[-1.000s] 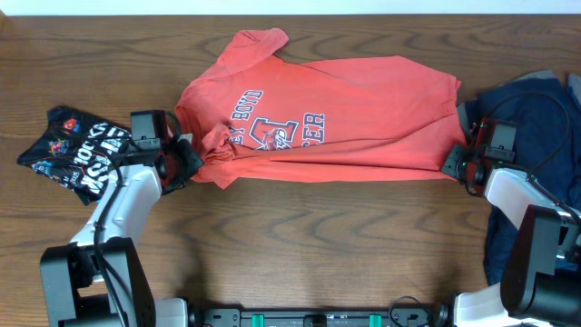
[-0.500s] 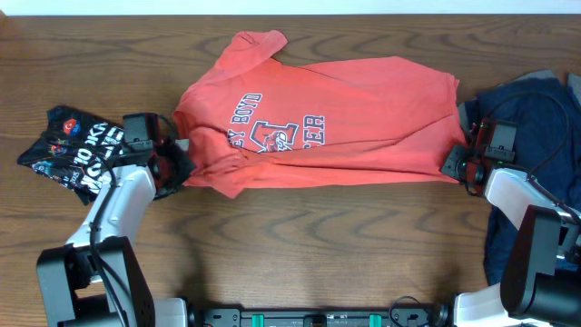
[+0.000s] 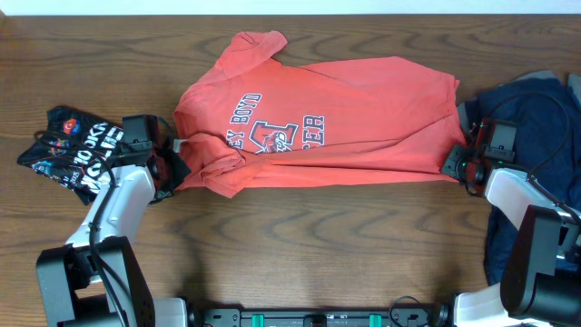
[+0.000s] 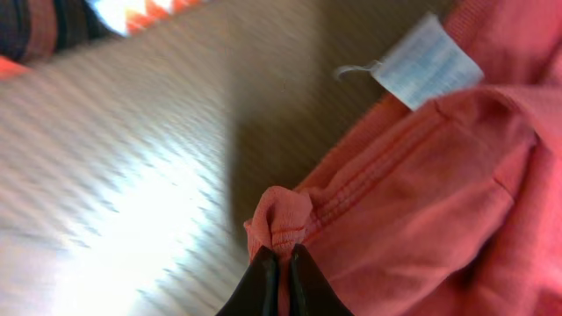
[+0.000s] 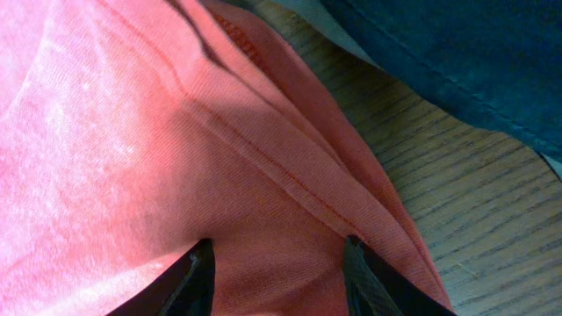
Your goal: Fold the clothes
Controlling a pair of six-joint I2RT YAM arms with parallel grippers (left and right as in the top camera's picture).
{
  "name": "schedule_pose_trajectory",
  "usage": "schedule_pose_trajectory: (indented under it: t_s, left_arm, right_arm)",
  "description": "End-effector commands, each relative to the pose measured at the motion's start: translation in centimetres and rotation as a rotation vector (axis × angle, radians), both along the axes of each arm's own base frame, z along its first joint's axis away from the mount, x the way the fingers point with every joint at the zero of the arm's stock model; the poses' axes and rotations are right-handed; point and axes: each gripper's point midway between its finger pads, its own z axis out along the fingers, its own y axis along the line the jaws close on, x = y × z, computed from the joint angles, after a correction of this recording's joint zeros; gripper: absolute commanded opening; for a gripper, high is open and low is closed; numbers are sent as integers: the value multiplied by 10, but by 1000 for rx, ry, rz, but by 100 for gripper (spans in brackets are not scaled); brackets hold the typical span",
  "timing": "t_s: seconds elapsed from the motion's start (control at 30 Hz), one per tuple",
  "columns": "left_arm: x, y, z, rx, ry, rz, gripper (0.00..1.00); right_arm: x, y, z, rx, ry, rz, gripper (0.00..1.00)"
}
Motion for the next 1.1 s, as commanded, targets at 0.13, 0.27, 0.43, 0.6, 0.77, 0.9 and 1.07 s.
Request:
schedule_pose_trajectory:
  t_s: [0.13, 0.27, 0.43, 0.6, 0.77, 0.9, 1.07]
  left_arm:
    - [-18, 23, 2, 102, 70, 55, 8]
    - [-39, 17, -3, 77, 158, 47, 8]
    - [-48, 25, -2, 128, 195, 57, 56]
    - [-42, 26, 5, 131, 167, 59, 73]
    - [-21, 22, 47, 108, 16, 54, 79]
    - [-4, -11, 71, -8, -119, -52, 79]
    - [-4, -50, 63, -26, -94, -248, 79]
  right_arm:
    - [-14, -1, -13, -26, 63, -5, 46]
    - [-15, -1, -13, -26, 66, -5, 47]
    - [-16, 0, -14, -25, 72, -4, 47]
    - [-18, 0, -14, -23, 81, -4, 47]
    - [-18, 0, -15, -23, 82, -4, 47]
    - [-18, 0, -15, -22, 82, -4, 47]
    - [-19, 0, -15, -21, 84, -4, 47]
